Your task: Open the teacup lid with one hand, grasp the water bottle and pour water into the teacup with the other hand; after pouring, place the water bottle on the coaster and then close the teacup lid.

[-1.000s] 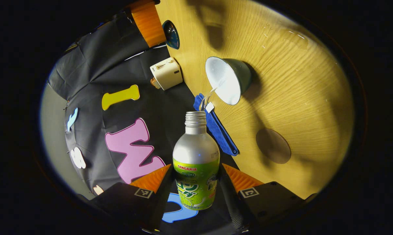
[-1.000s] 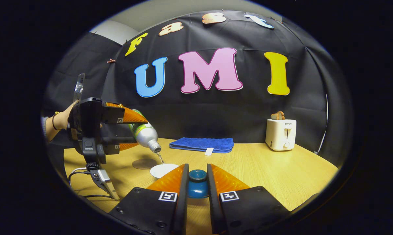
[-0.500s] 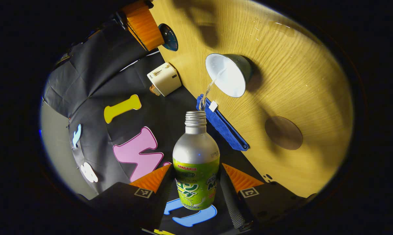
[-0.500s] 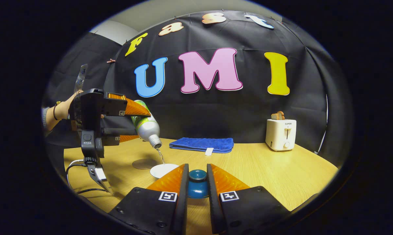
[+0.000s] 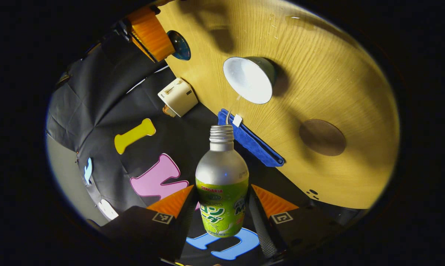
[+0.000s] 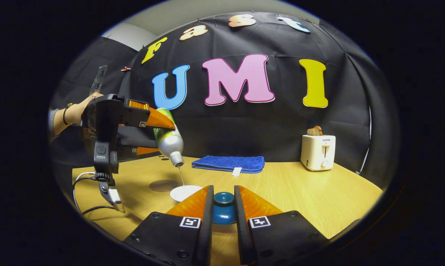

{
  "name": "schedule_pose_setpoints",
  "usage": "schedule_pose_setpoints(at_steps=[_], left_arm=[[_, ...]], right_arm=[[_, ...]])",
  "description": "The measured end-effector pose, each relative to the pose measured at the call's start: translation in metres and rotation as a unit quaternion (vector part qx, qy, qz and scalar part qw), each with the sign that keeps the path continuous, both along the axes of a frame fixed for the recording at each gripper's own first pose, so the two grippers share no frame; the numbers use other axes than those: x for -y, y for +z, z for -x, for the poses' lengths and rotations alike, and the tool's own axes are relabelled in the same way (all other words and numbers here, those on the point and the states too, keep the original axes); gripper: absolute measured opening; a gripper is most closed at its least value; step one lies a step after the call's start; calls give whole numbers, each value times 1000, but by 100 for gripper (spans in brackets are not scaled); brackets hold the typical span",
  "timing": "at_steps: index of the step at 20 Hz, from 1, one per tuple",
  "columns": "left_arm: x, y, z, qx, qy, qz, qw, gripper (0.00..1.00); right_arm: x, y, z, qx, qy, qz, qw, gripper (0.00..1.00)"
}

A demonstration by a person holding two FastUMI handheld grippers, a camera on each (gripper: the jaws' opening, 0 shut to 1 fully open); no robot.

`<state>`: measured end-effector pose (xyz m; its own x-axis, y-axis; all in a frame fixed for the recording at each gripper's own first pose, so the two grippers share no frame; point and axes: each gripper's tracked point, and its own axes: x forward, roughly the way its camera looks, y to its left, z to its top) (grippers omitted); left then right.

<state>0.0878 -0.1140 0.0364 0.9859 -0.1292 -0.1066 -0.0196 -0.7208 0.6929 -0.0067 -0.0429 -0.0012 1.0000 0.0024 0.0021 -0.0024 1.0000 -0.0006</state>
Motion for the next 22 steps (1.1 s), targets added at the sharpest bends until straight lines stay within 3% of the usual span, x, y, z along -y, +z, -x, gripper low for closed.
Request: schedule_pose_setpoints(at_steps=[10,15,19,22], left_arm=[[36,0,-3,-13,-28,-46,998,81],[29,-5,-4,-14,-22,-34,999,81],[21,-17,-2,-33,-20,55,998,80],[17,-26,1,-50,-18,187,981,80]], right_arm=[[0,-1,0,1,0,0,1000,33],[0,-1,-1,1,0,0,1000,33],[0,-1,-1,1,0,0,1000,33],[0,-2,-1,1,-1,0,1000,33]])
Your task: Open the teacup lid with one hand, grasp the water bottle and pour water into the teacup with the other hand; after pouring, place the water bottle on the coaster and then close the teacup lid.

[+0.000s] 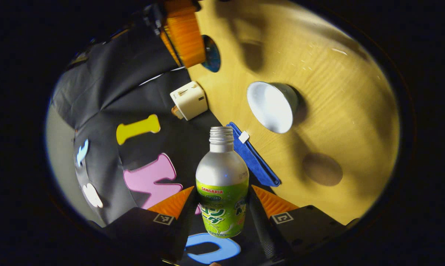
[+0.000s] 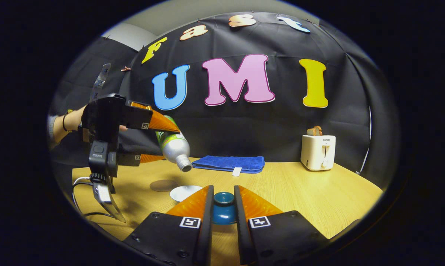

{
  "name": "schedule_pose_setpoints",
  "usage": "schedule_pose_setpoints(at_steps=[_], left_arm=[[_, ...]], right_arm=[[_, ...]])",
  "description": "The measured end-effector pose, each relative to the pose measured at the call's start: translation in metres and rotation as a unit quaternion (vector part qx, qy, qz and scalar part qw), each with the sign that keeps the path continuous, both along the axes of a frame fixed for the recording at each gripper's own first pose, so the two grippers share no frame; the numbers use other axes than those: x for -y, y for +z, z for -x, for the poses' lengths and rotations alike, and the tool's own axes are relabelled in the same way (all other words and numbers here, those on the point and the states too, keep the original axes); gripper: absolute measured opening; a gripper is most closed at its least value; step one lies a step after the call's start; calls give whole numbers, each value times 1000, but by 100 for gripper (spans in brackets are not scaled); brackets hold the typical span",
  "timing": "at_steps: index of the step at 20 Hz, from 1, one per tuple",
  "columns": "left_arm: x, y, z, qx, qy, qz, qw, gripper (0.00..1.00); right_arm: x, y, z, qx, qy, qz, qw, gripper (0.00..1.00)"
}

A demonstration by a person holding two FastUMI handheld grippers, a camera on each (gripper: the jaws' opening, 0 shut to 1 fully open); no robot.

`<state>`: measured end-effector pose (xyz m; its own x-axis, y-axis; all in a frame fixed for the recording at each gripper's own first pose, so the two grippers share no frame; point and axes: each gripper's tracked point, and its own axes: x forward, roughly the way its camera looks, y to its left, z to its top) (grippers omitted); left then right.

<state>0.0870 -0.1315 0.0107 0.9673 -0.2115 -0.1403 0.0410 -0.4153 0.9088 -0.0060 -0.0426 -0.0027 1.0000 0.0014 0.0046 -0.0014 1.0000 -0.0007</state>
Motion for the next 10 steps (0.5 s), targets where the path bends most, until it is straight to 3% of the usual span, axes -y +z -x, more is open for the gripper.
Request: schedule_pose_setpoints(at_steps=[2,3,5,7,10], left_arm=[[-7,-11,0,-21,17,118,993,81],[-8,-14,-2,-32,24,181,983,80],[-8,-14,-6,-37,27,307,951,80],[-2,-9,-7,-46,24,425,904,80],[15,-8,-19,-91,-1,575,813,79]], right_arm=[[0,0,0,0,0,0,1000,33],[0,0,0,0,0,0,1000,33],[0,0,0,0,0,0,1000,33],[0,0,0,0,-1,0,1000,33],[0,0,0,0,-2,0,1000,33]])
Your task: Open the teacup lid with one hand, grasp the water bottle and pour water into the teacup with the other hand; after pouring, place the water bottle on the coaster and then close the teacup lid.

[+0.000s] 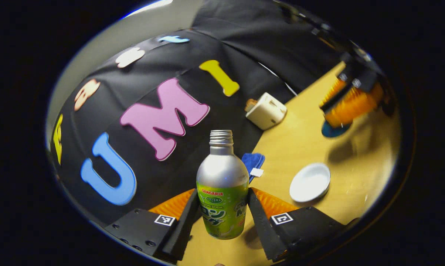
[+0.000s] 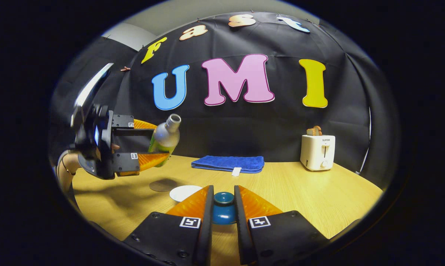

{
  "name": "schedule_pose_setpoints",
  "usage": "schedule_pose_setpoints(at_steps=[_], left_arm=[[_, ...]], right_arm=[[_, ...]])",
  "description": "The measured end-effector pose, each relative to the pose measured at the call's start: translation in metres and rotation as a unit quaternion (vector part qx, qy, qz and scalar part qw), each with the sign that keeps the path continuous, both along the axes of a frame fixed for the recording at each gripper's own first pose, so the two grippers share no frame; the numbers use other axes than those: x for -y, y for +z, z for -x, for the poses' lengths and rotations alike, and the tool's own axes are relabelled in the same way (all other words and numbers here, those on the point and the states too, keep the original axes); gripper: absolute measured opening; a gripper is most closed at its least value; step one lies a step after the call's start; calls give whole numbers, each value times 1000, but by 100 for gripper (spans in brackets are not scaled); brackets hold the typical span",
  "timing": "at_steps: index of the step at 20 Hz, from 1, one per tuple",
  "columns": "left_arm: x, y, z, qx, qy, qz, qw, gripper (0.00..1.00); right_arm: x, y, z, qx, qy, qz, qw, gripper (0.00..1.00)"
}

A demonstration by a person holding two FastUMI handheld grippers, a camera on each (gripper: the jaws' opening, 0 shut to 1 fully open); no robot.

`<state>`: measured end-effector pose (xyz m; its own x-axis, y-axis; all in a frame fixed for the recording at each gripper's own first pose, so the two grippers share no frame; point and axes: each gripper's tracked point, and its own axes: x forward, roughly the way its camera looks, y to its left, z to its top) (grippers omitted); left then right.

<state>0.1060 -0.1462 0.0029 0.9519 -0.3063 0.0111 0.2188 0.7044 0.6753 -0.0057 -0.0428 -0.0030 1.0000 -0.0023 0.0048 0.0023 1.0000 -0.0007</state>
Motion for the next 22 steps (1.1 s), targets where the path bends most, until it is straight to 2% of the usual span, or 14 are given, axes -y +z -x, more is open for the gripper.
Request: schedule_pose_setpoints(at_steps=[2,4,9,12,15,22], left_arm=[[1,2,-5,-22,-19,91,995,79],[0,3,0,-30,-23,161,986,79],[-2,-3,1,-29,-5,268,963,79],[-2,-15,4,-63,15,305,950,79],[-1,-18,2,-71,20,344,936,80],[-1,-35,11,-101,35,351,930,80]], right_arm=[[0,1,0,0,0,0,1000,33],[0,0,0,0,0,0,1000,33],[0,0,0,0,0,0,1000,33],[0,0,0,0,0,0,1000,33],[0,0,-1,0,0,0,1000,33],[0,0,0,0,0,0,1000,33]])
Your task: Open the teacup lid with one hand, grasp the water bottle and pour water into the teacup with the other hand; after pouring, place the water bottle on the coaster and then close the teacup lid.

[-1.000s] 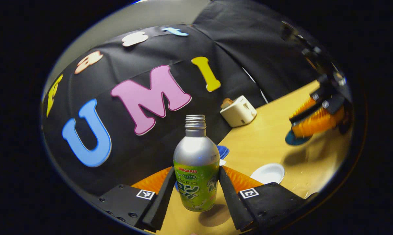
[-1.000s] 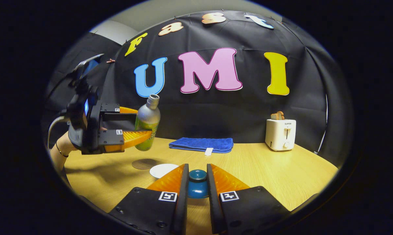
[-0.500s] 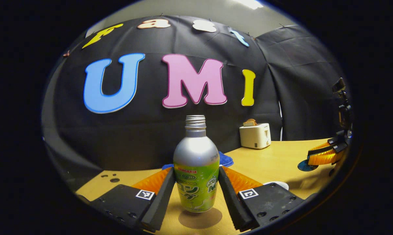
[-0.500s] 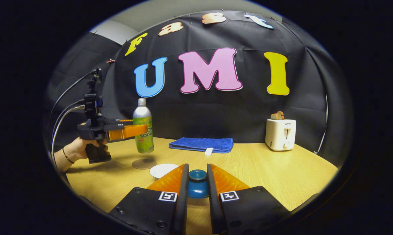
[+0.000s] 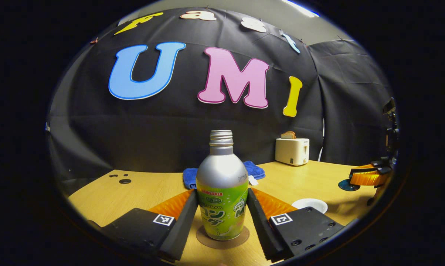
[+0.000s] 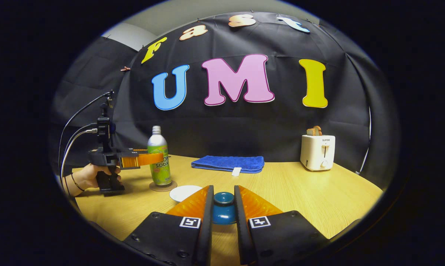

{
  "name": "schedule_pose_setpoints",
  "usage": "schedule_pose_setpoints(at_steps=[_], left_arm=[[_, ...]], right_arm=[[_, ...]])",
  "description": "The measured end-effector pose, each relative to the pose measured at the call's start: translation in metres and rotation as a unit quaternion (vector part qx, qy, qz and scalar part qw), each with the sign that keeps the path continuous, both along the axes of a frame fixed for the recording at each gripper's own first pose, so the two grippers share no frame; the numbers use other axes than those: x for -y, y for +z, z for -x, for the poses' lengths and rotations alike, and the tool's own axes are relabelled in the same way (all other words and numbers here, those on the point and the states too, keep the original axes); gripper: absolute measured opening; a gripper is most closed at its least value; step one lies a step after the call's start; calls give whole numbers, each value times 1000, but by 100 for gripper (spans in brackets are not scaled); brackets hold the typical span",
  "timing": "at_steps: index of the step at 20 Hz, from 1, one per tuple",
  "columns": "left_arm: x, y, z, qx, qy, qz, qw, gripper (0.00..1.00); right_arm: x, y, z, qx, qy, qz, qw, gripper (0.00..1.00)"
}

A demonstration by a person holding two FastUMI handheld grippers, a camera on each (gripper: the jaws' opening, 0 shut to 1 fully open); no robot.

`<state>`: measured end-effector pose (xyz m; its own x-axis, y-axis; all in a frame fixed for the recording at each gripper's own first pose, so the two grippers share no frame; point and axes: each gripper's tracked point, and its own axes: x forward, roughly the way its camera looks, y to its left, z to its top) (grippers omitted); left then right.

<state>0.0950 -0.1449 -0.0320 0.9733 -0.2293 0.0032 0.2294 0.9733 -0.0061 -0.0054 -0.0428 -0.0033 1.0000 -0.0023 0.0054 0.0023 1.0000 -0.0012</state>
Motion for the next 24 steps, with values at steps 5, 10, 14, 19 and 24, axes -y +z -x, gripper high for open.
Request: schedule_pose_setpoints(at_steps=[5,10,14,19,24], left_arm=[[0,-6,2,-14,0,0,1000,82],[-7,-10,8,-31,12,-19,999,89],[-14,-3,20,-16,22,-28,999,92],[-21,1,39,3,35,-13,999,91],[-36,-6,57,-2,60,-2,998,91]], right_arm=[[0,0,0,0,0,0,1000,33],[0,0,0,0,0,0,1000,33],[0,1,0,0,0,0,1000,33],[-9,4,-6,1,13,-46,999,33],[-34,13,-36,-8,26,-62,998,33]])
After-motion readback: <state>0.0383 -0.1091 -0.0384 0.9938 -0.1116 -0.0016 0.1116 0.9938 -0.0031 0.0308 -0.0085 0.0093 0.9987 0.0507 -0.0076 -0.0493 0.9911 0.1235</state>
